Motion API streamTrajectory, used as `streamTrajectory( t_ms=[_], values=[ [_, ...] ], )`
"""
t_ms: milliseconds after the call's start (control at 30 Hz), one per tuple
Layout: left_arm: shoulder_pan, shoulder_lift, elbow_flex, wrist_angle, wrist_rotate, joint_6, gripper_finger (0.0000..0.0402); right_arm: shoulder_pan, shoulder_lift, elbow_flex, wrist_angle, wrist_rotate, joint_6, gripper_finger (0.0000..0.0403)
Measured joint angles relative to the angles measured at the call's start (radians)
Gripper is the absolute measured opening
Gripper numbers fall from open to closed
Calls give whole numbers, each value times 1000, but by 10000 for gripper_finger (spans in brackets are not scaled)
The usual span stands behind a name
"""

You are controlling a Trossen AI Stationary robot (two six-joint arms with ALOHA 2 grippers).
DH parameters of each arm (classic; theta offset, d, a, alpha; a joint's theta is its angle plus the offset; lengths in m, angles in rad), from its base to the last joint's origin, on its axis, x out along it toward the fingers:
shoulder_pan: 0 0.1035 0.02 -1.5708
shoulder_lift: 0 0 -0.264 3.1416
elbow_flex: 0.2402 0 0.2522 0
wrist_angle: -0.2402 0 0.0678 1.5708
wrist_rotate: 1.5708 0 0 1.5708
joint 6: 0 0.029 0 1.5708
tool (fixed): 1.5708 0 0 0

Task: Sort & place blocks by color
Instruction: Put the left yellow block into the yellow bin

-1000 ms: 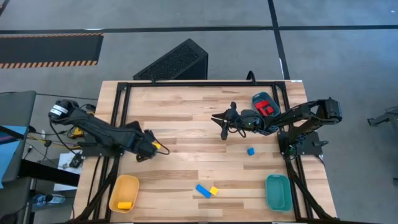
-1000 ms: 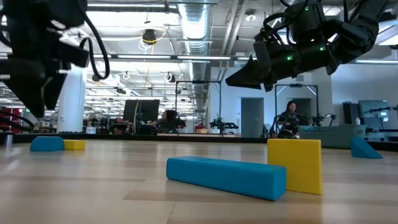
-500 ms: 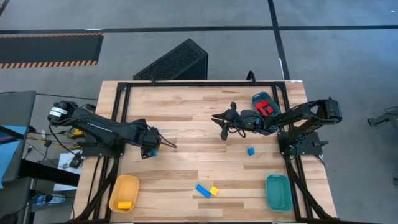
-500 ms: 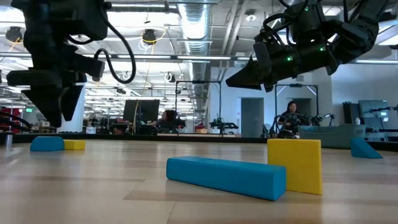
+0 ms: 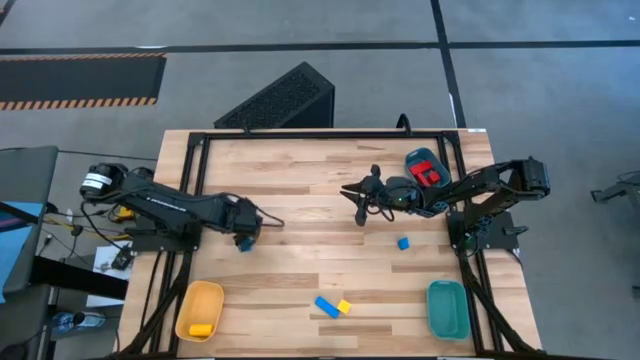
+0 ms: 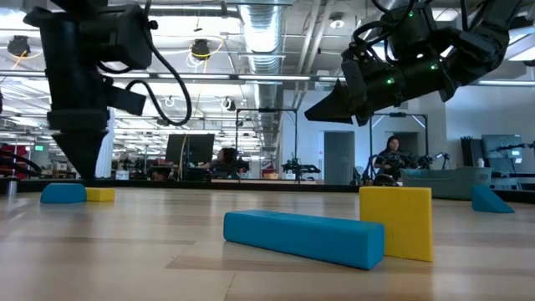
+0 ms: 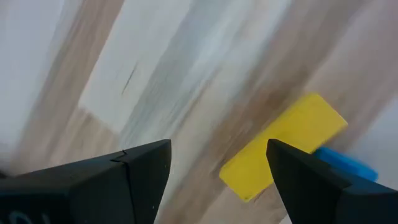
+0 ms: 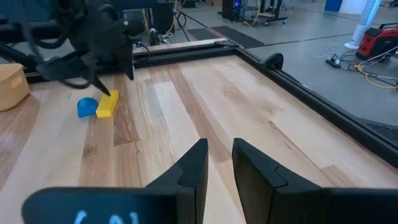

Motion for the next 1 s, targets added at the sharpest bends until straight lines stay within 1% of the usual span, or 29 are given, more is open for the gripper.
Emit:
streamTrajectory(
  t_ms=[133, 233, 367, 500, 567, 700, 767, 867, 1000],
  values=[
    [18, 1, 0, -2, 28, -212, 249, 0, 0, 0, -4, 0, 3, 98],
    [19, 1, 0, -1, 30, -319, 250, 0, 0, 0, -4, 0, 3, 98],
    [19, 1, 0, -1, 21, -411, 266, 0, 0, 0, -5, 0, 3, 98],
    [19, 1, 0, 4, 17, -413, 297, 5, 0, 0, -5, 0, 3, 98],
    [18, 2, 0, 15, 13, -348, 309, 5, 0, 0, -5, 0, 3, 98],
    [6, 6, 0, 33, 1, -99, 317, 5, 0, 0, -6, 0, 3, 98],
    [-3, 7, 0, 33, 3, -9, 317, 5, 0, 0, -8, 0, 3, 98],
    [-15, 7, 0, 35, 15, 92, 318, 5, 0, 0, -14, 0, 3, 98],
    [-39, 7, 0, 36, 43, 187, 318, 5, 0, 0, -36, 0, 4, 98]
  ],
)
